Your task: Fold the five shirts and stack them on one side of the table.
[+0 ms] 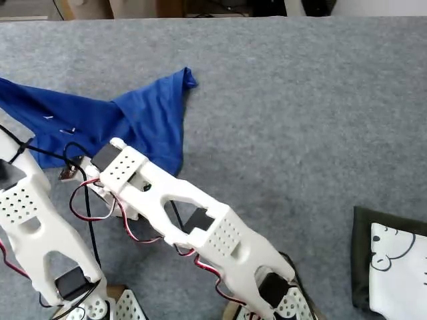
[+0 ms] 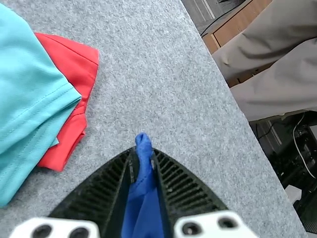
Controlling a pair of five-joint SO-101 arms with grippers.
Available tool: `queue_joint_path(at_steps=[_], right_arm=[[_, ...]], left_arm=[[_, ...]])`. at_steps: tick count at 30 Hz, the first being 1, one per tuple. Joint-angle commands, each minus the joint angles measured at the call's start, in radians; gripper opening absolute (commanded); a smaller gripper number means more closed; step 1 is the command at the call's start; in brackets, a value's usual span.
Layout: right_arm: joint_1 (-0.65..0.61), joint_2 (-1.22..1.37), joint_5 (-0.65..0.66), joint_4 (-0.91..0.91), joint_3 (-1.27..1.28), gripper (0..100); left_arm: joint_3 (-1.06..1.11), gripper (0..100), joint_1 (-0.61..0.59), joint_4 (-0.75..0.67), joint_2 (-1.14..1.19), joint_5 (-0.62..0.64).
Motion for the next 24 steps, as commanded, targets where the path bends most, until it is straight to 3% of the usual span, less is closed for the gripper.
queue_joint_path(at_steps=[1, 5, 11, 16, 24], right_arm=[[0.010, 0.067, -0.011, 0.051, -0.019, 17.4], [0.036, 0.127, -0.011, 0.123, -0.090, 17.2], [0.062, 0.165, -0.028, 0.160, -0.143, 4.8], [0.067, 0.165, -0.054, 0.160, -0.148, 0.4], [0.151, 0.156, -0.069, 0.161, -0.151, 0.4]], left_arm=[[-0.037, 2, -0.012, -0.023, -0.015, -0.003], [-0.037, 2, -0.012, -0.023, -0.015, -0.003], [-0.037, 2, -0.014, -0.021, -0.015, -0.003], [-0.037, 2, -0.014, -0.021, -0.016, -0.003], [-0.037, 2, -0.014, -0.020, -0.019, -0.003]])
